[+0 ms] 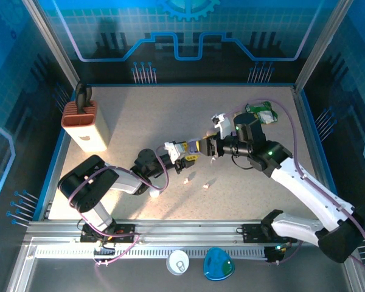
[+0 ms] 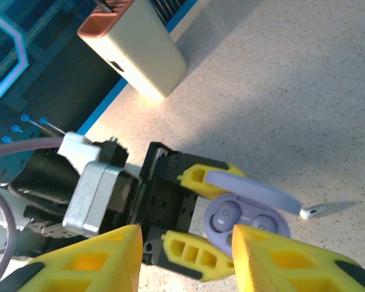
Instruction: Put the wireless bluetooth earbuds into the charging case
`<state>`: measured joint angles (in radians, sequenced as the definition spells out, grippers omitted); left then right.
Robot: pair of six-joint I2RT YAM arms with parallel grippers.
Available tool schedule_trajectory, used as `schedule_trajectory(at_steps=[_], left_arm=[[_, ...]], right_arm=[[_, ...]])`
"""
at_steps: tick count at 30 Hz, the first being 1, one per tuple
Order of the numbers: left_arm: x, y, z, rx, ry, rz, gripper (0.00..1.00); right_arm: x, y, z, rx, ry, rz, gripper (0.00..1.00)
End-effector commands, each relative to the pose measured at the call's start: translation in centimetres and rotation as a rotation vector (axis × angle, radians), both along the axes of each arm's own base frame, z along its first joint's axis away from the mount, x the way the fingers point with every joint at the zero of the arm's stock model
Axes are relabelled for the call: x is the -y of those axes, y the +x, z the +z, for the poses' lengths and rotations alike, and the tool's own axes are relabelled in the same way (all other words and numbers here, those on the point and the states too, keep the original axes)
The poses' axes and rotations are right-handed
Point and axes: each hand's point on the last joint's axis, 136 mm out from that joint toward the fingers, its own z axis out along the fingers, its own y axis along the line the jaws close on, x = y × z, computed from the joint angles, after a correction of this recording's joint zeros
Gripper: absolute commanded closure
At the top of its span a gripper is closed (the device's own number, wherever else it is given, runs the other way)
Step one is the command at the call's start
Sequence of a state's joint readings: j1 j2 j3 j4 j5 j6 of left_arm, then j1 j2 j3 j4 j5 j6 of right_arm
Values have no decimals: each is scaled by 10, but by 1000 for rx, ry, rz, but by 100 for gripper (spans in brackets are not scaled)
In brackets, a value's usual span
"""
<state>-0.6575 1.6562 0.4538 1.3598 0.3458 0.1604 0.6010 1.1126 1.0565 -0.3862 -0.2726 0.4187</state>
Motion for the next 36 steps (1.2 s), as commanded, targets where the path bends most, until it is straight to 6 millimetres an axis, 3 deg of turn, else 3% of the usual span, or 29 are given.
schedule_trajectory(at_steps=[1,8,17,20,27,36], left_arm=[[2,-14,16,56,-29,-52,73],[-2,-18,17,56,-30,-48,74],[-3,-15,25,22,-70,-35,74],[-2,-13,28,14,-81,-35,74],[-1,-15,38,-7,-118,-52,74],[0,-20,54,-10,-158,-84,74]], right_arm=[[-2,12,8,-10,-9,-14,57],[-17,25,-10,-97,-57,22,61],[-15,3,-28,-155,-70,92,62],[-12,-1,-20,-132,-27,80,60],[4,1,-18,-234,178,4,39],[-14,-13,-30,-375,378,106,39]])
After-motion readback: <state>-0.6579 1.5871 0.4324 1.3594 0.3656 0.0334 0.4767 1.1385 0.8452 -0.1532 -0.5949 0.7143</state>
